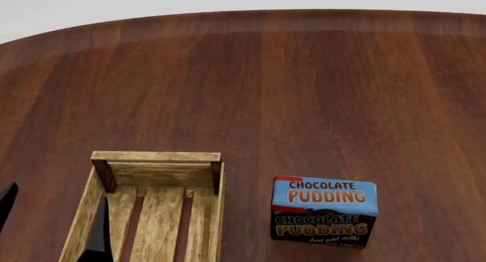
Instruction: Stack the left bowl on the right bowl and place them in the tray.
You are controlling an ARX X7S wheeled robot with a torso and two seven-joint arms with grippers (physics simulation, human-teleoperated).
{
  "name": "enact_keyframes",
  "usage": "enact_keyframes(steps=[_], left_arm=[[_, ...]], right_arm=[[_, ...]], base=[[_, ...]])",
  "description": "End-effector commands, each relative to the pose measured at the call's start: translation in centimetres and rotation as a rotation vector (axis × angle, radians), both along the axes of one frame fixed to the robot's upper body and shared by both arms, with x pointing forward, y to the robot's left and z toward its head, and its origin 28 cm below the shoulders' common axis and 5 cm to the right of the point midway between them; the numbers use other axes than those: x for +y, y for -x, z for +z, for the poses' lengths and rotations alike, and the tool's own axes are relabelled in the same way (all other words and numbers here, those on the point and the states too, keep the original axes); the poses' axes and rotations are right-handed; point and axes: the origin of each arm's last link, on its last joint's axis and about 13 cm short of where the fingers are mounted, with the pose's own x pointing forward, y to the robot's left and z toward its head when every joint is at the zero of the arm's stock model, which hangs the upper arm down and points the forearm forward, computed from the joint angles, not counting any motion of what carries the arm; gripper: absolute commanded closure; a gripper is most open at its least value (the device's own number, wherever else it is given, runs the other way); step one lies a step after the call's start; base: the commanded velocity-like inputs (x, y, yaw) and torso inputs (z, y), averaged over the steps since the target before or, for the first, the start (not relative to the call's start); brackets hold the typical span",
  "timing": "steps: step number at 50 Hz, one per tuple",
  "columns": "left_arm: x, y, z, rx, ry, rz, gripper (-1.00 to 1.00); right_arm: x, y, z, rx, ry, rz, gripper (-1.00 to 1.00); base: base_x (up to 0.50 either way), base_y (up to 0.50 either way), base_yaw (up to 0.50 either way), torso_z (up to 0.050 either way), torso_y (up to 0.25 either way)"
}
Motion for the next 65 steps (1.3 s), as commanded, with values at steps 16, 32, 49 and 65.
enact_keyframes(steps=[16, 32, 49, 65], left_arm=[[0.1, 0.1, -0.1, -0.003, 0.005, 0.005, -1.0], [0.3, 0.2, 0.0, -0.004, 0.006, 0.014, -1.0], [0.6, 0.3, -0.1, -0.003, 0.006, 0.027, -1.0], [0.6, 0.1, 0.2, -0.007, 0.008, 0.03, -1.0]], right_arm=[[3.7, -1.5, 6.6, -0.107, 0.138, 0.277, 1.0], [5.6, -2.5, 9.7, -0.129, 0.205, 0.4, 1.0], [7.2, -5.2, 12.8, -0.14, 0.262, 0.551, 1.0], [8.3, -7.7, 16.6, -0.166, 0.293, 0.661, 1.0]], base=[[0.0, 0.0, 0.0, 0.0, 0.0], [0.0, 0.0, 0.0, 0.0, 0.0], [0.0, 0.0, 0.0, 0.0, 0.0], [0.0, 0.0, 0.0, 0.0, 0.0]])
